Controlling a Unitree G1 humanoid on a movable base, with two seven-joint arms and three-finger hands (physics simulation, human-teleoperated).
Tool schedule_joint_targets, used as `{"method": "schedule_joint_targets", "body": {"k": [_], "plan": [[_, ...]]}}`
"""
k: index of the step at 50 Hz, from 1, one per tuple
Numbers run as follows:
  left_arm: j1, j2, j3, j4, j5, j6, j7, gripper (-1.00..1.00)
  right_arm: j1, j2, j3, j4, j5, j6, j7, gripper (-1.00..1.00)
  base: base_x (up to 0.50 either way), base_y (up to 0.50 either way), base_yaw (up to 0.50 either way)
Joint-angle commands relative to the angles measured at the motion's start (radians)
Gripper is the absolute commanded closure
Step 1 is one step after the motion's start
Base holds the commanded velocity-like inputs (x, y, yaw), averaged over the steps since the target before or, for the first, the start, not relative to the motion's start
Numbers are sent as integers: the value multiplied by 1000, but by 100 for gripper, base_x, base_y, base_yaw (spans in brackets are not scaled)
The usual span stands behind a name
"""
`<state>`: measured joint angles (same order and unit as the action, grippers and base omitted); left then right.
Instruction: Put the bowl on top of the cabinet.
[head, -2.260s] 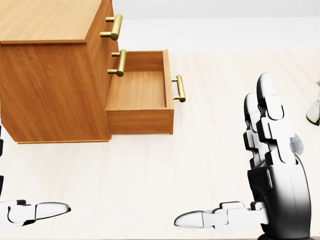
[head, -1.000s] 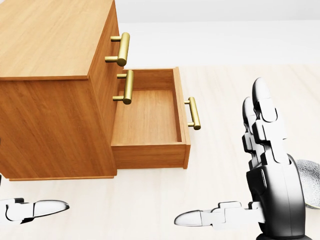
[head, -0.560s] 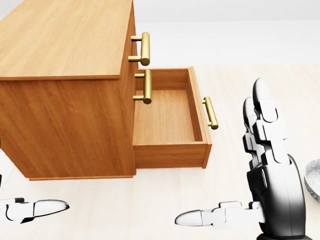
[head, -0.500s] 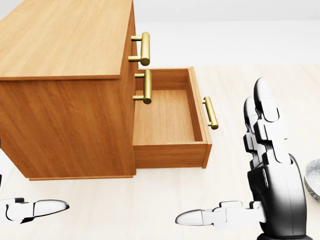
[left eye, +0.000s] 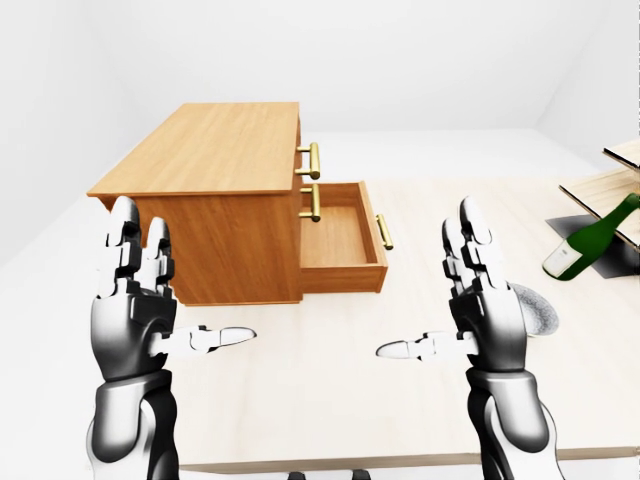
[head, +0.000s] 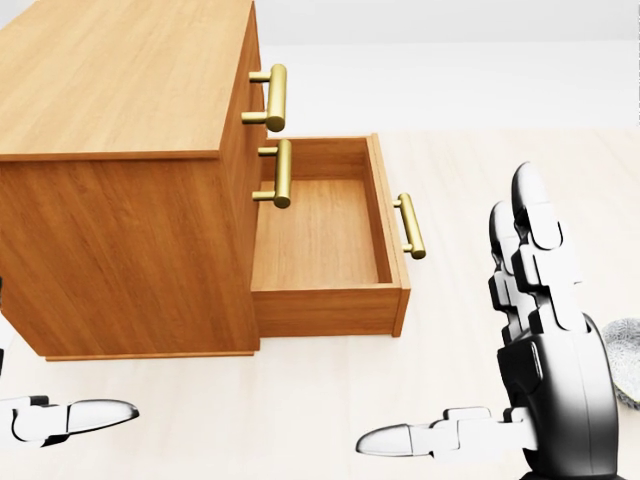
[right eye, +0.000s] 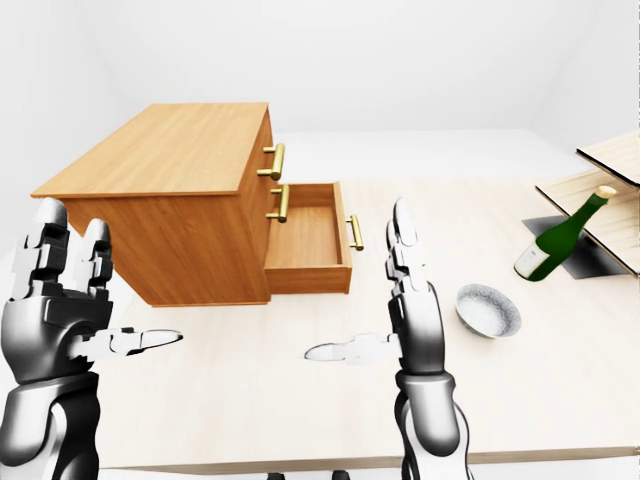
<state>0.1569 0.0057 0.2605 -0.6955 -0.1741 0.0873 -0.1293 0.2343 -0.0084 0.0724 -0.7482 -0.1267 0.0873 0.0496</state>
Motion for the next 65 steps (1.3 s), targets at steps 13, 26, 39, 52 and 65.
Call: {"method": "schedule_joint_targets", "body": {"k": [13, 26, 39, 52, 65], "plan": [[4, -4, -1, -4, -1, 0, -4, -100, -2, -5, 0, -2, 12, 0, -5, -100, 0, -9, 0], [3, -5, 0, -9, -5, 0, -3, -100, -135, -92, -135, -164, -191, 0, 225, -100, 0, 0, 0], [-5, -2, -1, 2, -6, 0, 2, -100, -255, -208, -349, -128, -433, 0, 598, -100, 0, 0, 0], [-12, 3, 16, -5, -18, 0, 5, -100, -308, -259, -445, -97, -602, 0, 649, -100, 0, 0, 0], [-14, 5, 21, -10, -23, 0, 5, -100, -251, -245, -506, 22, -614, 0, 649, -100, 0, 0, 0]]}}
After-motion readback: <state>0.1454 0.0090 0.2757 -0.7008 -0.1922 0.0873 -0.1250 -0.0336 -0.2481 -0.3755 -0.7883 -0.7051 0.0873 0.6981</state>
